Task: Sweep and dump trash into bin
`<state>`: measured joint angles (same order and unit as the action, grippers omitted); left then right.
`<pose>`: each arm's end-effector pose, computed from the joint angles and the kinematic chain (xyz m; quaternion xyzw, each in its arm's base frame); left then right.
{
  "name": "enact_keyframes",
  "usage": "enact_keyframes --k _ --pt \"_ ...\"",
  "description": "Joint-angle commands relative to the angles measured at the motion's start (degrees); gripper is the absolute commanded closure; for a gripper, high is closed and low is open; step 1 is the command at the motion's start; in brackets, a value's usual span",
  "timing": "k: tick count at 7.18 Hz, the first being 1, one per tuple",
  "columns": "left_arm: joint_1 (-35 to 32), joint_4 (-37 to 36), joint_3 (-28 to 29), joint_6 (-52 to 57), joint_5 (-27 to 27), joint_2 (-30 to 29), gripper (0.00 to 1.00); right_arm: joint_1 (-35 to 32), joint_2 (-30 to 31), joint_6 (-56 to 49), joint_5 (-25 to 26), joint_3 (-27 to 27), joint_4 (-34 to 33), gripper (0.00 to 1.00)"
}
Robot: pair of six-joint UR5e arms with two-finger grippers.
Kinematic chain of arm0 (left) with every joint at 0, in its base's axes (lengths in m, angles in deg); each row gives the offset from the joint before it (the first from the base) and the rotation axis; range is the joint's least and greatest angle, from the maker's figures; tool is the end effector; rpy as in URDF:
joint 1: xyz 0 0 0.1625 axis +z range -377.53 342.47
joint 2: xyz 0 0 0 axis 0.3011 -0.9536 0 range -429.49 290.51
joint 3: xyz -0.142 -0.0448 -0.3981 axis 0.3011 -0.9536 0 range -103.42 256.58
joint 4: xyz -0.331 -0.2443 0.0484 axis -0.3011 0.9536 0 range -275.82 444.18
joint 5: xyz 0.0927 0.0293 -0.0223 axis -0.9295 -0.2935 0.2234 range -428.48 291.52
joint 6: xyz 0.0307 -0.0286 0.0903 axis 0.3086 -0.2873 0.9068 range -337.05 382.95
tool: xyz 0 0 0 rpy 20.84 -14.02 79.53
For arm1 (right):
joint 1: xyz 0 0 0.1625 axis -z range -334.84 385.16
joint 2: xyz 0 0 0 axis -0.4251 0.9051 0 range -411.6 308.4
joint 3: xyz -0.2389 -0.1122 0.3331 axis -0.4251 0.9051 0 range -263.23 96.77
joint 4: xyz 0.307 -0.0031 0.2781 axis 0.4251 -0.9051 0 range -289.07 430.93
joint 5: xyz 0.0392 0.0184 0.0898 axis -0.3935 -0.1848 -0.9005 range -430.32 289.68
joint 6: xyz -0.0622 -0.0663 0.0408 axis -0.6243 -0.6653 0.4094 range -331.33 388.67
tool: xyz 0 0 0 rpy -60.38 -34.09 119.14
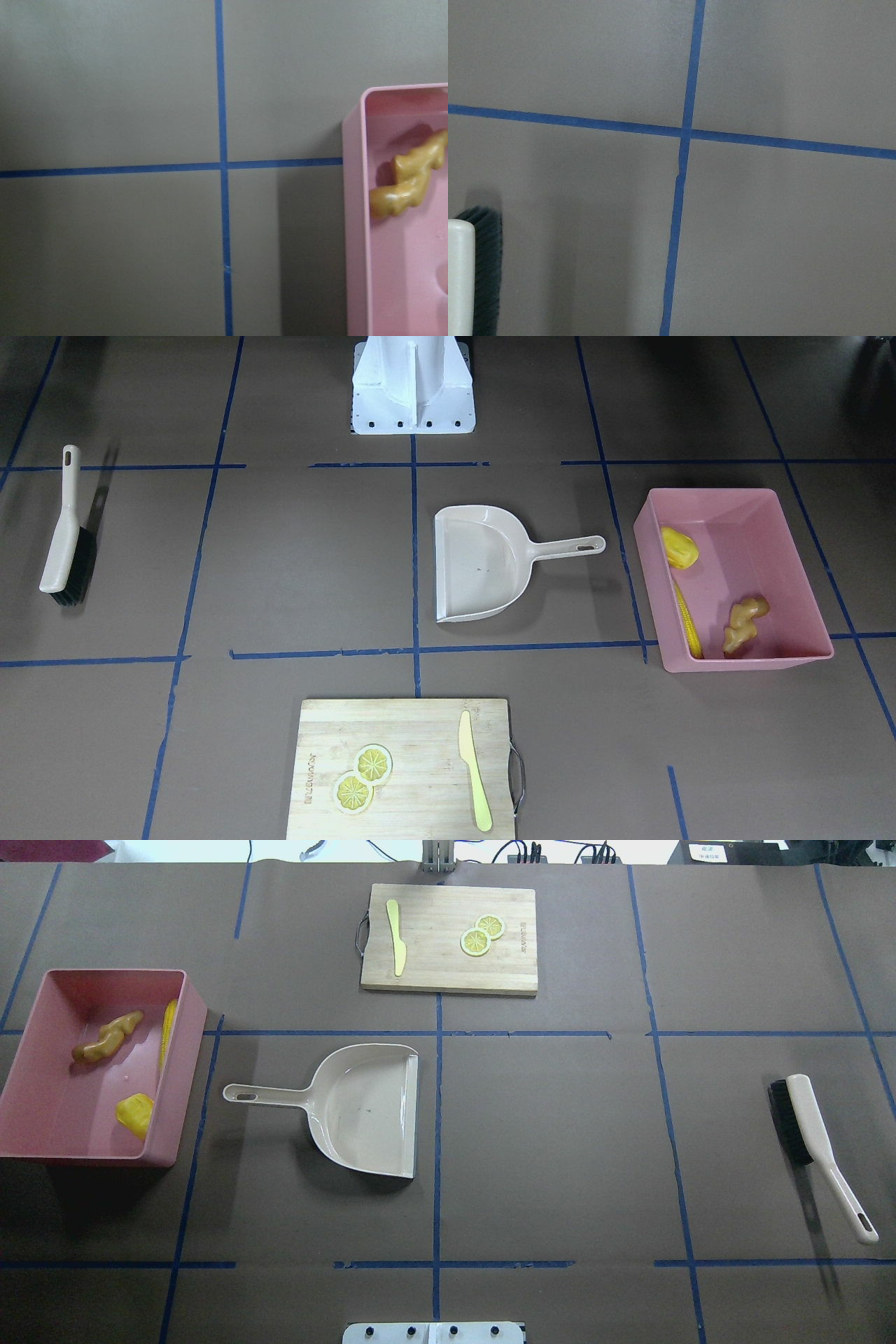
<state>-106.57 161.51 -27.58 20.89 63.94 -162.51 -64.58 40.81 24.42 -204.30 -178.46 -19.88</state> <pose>-0.0577 -0.5033 0.5365 0.0272 0.3623 0.0053 0.9316 0.0619 -0.4762 0.6360 0.0292 -0.3736 -0.0430 0.9261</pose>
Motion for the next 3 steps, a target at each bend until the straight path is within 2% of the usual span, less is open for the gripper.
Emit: enact_keyframes --k 1,3 --pt "0.0 -0.2 0.8 0.0 0.7 0.1 0.00 0.0 0.4 0.1 -0.6 -0.5 0.1 0.00" --pt "0.1 0.2 -0.3 0.0 0.7 0.8 0.00 0.0 0.8 0.0 0.0 -1.7 0.0 0.00"
